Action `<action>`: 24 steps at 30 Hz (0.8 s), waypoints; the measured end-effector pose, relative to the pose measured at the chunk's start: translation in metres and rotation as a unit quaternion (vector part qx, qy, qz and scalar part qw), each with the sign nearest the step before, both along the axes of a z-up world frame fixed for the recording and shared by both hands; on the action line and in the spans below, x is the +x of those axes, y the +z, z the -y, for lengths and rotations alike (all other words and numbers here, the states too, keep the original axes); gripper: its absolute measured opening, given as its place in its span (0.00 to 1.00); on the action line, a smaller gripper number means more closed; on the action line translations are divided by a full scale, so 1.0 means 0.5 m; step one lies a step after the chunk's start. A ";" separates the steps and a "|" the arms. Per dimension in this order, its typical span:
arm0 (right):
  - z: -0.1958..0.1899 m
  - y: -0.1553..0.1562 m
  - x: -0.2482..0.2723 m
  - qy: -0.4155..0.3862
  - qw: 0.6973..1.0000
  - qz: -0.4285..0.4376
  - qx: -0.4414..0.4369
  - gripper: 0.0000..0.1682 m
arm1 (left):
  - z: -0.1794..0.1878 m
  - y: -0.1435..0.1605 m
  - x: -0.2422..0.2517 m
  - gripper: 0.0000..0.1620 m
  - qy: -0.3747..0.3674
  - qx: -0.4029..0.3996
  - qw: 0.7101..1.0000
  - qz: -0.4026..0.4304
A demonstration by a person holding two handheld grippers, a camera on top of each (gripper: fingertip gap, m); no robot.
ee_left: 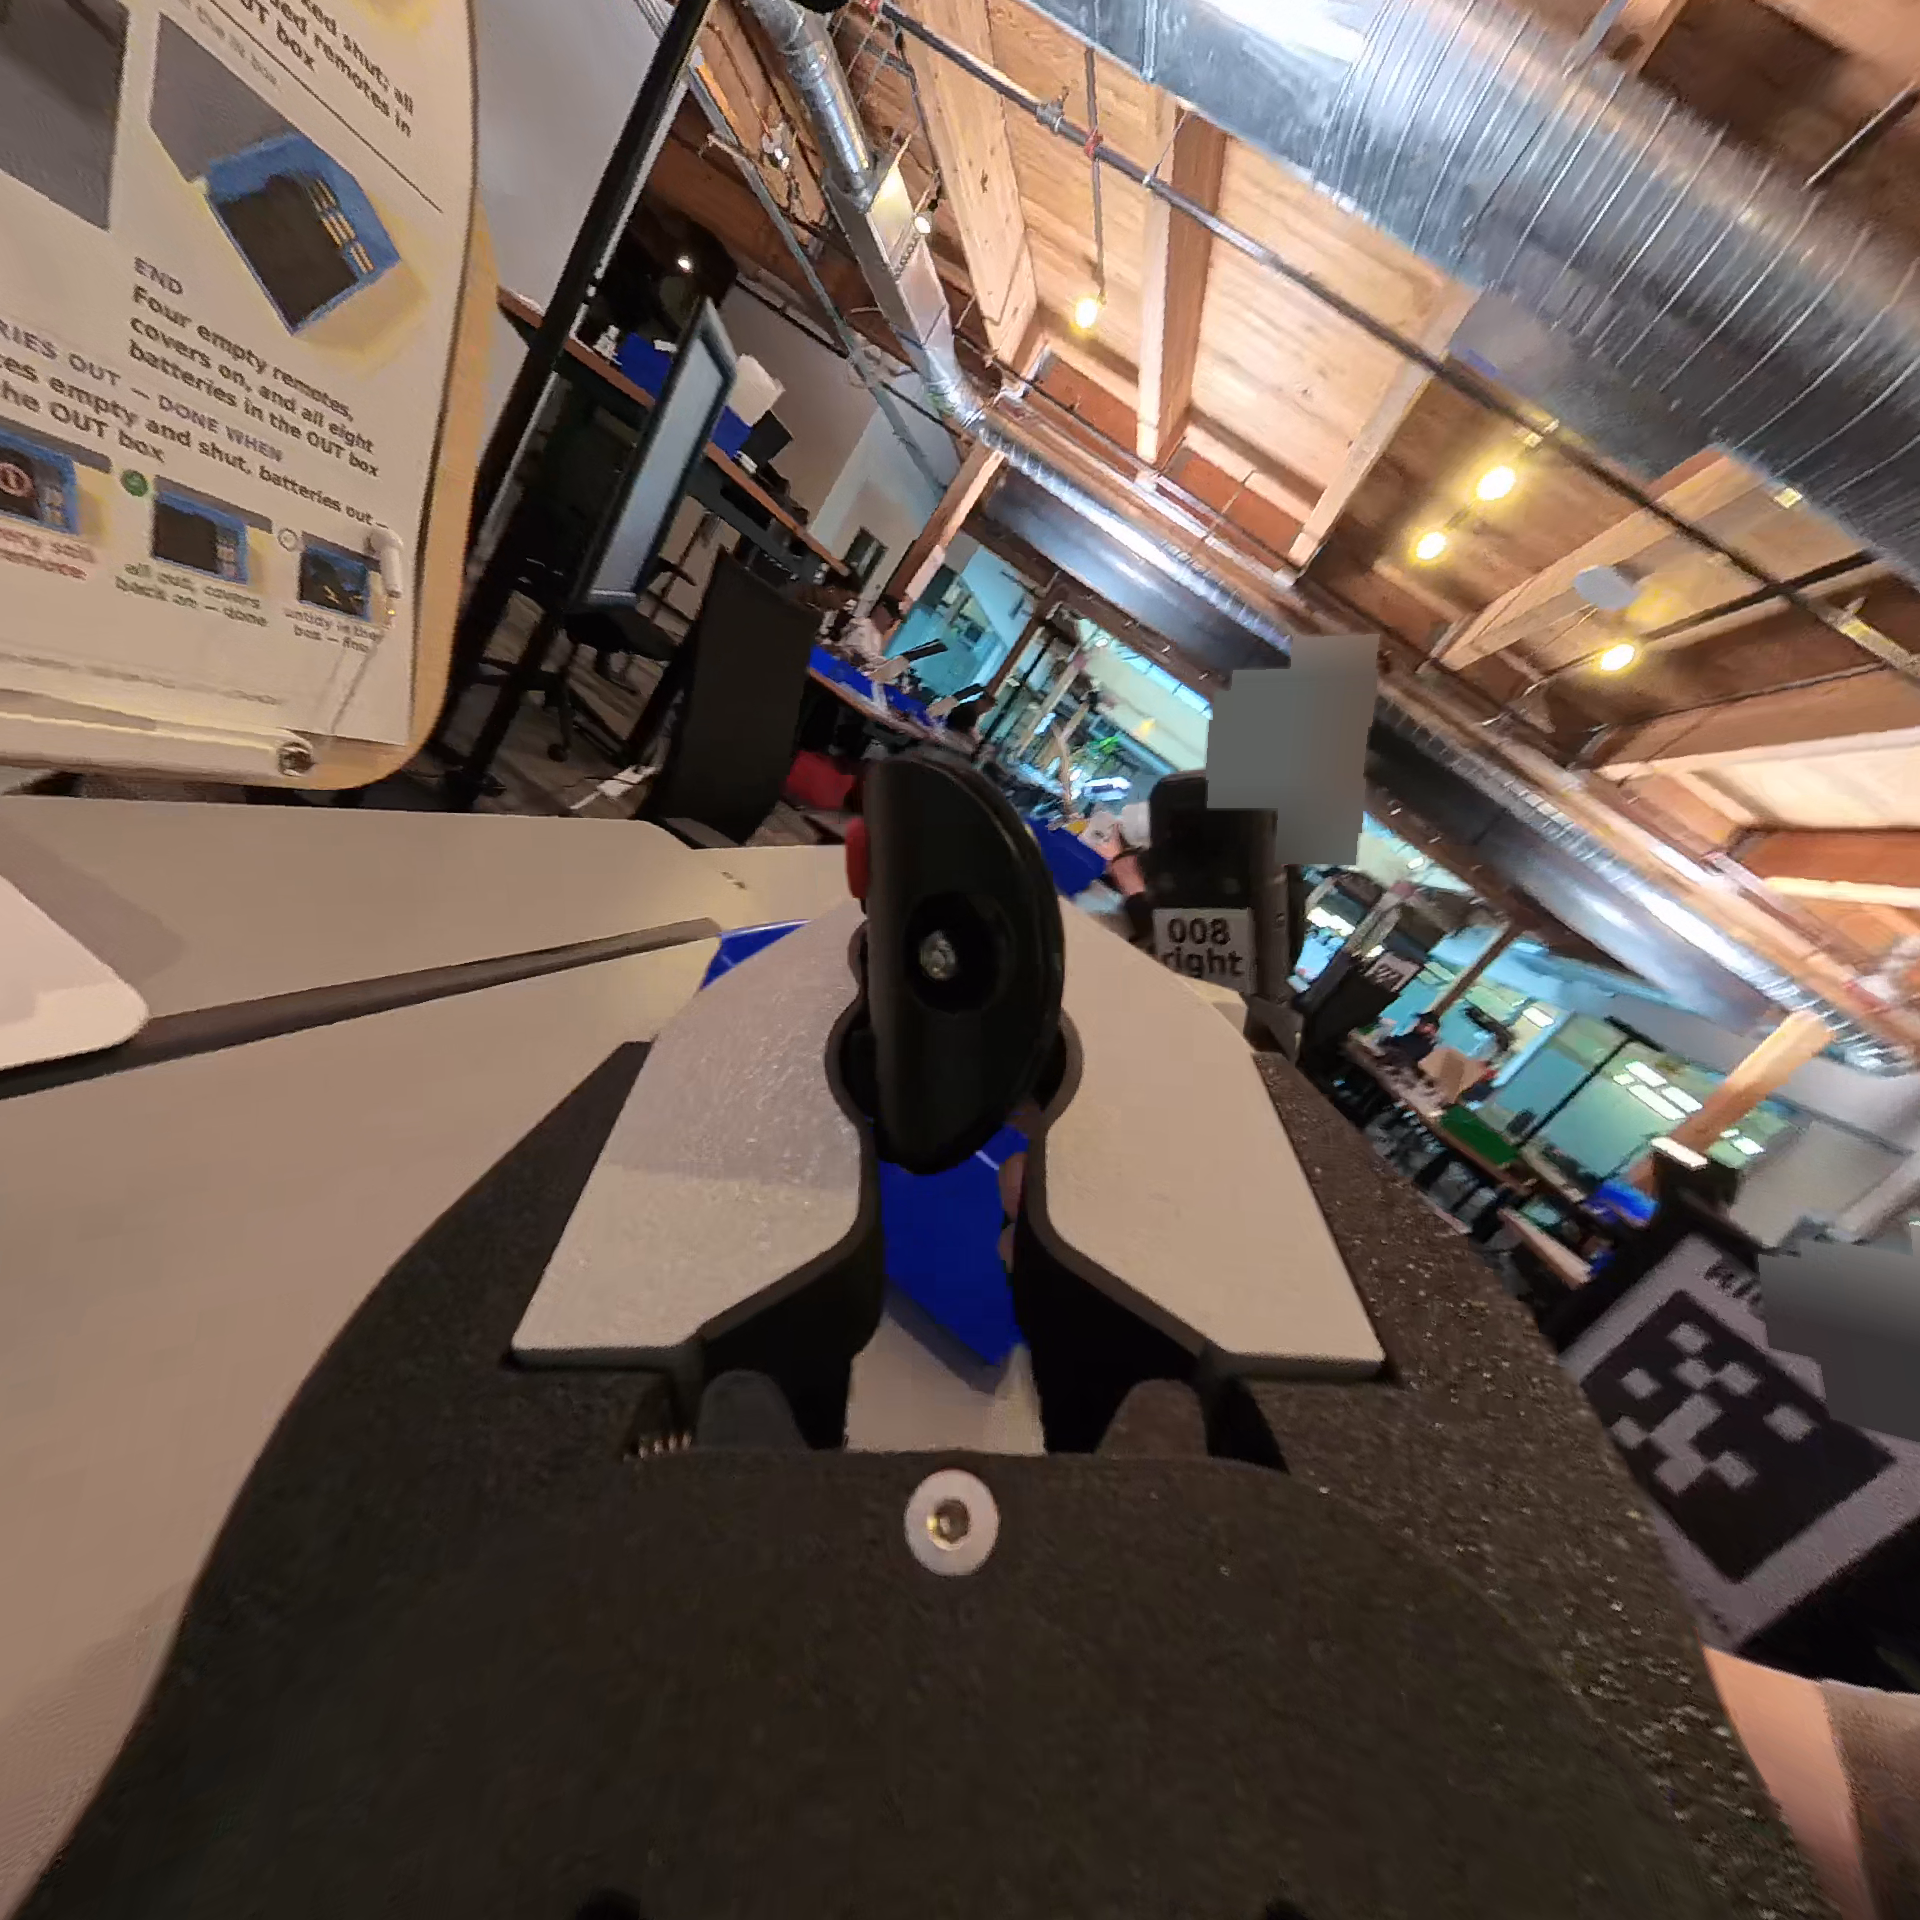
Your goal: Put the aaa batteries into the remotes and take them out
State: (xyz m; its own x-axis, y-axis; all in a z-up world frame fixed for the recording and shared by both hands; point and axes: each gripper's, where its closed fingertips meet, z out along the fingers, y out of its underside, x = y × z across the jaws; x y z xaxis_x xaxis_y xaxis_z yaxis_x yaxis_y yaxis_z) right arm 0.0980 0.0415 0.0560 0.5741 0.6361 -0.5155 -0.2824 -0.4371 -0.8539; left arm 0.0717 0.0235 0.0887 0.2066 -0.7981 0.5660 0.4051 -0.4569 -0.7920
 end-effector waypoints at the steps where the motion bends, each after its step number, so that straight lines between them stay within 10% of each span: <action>1: 0.001 0.002 0.003 0.002 1.000 -0.006 -0.002 0.66 | -0.001 0.003 -0.004 0.15 -0.006 -0.009 1.000 0.014; 24: -0.011 0.013 0.009 -0.038 0.998 0.034 0.023 0.64 | 0.017 0.019 0.004 0.15 -0.001 0.025 1.000 0.013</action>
State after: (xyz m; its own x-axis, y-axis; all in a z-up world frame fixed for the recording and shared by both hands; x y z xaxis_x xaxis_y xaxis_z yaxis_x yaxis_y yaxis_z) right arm 0.1028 0.0468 0.0628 0.6542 0.6123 -0.4441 -0.2530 -0.3762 -0.8913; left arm 0.0738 0.0151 0.0980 0.1915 -0.8256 0.5308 0.4249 -0.4177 -0.8031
